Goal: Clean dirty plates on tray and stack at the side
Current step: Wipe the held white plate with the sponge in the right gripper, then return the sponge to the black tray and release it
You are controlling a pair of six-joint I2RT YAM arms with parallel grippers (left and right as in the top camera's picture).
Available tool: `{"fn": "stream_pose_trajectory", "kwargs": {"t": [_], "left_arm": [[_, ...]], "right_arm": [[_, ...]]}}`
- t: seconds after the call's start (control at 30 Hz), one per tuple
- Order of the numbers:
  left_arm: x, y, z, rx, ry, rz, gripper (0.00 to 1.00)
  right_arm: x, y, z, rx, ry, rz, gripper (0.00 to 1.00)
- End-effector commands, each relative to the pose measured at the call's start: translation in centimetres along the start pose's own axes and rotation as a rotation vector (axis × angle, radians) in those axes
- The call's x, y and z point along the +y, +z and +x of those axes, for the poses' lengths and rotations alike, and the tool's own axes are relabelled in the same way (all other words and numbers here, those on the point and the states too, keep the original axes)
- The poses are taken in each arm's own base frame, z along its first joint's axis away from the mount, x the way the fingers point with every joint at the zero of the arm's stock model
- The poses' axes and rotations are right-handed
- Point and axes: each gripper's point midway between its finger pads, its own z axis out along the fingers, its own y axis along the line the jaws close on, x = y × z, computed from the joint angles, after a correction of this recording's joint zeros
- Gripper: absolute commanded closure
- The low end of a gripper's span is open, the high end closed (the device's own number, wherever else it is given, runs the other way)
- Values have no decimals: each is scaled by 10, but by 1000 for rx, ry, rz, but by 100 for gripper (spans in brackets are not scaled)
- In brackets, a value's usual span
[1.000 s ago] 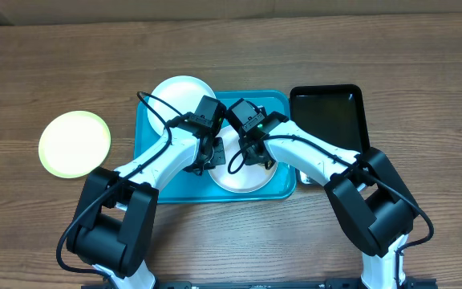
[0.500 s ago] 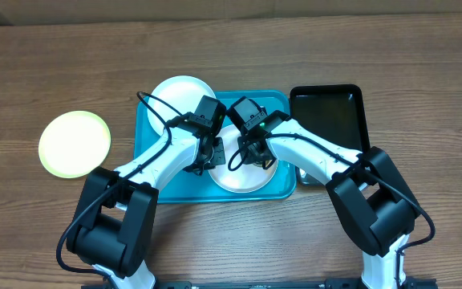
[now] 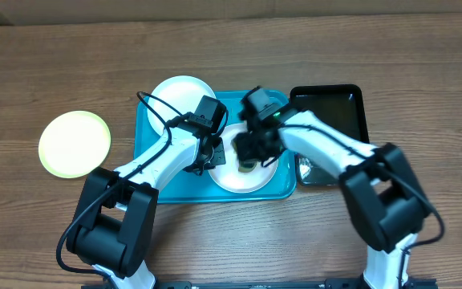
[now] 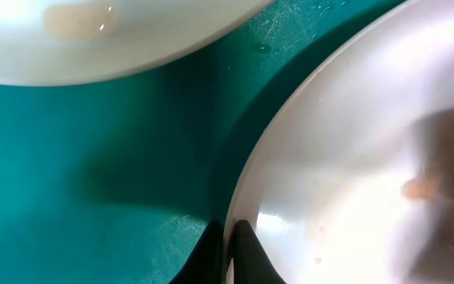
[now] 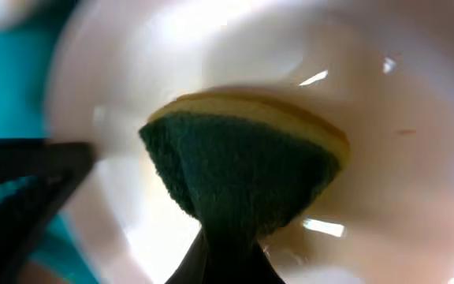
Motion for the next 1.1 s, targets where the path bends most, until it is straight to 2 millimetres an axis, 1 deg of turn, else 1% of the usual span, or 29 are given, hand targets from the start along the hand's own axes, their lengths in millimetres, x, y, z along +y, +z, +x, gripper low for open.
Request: {"fn": "stream_pose_trajectory", "kwargs": {"t": [0.0, 0.07, 0.17, 0.23, 0.27, 0.37, 0.43, 0.47, 0.5, 0.57, 0.6, 0.67, 0.73, 0.8, 0.9, 0.97, 1.0, 1.03, 1.07], "left_arm": [[6, 3, 8, 15, 2, -34, 96], [6, 3, 8, 14, 2, -33, 96], [6, 3, 7, 12, 2, -32, 96], [6, 3, 8, 13, 3, -32, 96], [6, 3, 8, 13, 3, -32, 96], [6, 3, 8, 13, 3, -32, 96], [6, 3, 8, 13, 3, -32, 96], [6, 3, 8, 13, 3, -31, 96], [6, 3, 8, 13, 3, -31, 93], [5, 3, 8, 16, 3, -28, 84], [5, 3, 9, 19, 3, -23, 83], [1, 4, 11, 34, 3, -2, 81], [0, 4, 14, 44, 3, 6, 81], [0, 4, 15, 48, 3, 3, 80], [1, 4, 15, 48, 3, 3, 73], [1, 4, 15, 49, 3, 3, 72], [1, 4, 15, 50, 3, 3, 71], [1, 4, 16, 52, 3, 2, 72], [1, 4, 16, 52, 3, 1, 74]], "right_arm": [[25, -73, -24, -123, -21, -172, 96], [13, -90, -25, -138, 4, -164, 96], [-1, -106, -23, -147, -17, -148, 96], [-19, -116, -25, -163, 10, -121, 96], [-31, -120, -27, -174, 37, -98, 96], [-79, -132, -33, -207, 134, 12, 96], [-116, -139, -31, -213, 207, 113, 96], [-127, -141, -29, -213, 229, 148, 96], [-144, -144, -27, -214, 258, 199, 96], [-169, -148, -23, -220, 295, 282, 96], [-180, -149, -21, -223, 311, 319, 96], [-193, -146, -17, -229, 329, 347, 96], [-201, -141, -14, -229, 340, 357, 96], [-205, -133, -12, -235, 338, 357, 96], [-210, -119, -8, -244, 335, 356, 96], [-214, -111, -4, -244, 334, 356, 95], [-215, -107, -2, -244, 334, 356, 94], [-217, -102, 0, -247, 333, 356, 89], [-219, -100, 1, -250, 332, 356, 83]]}}
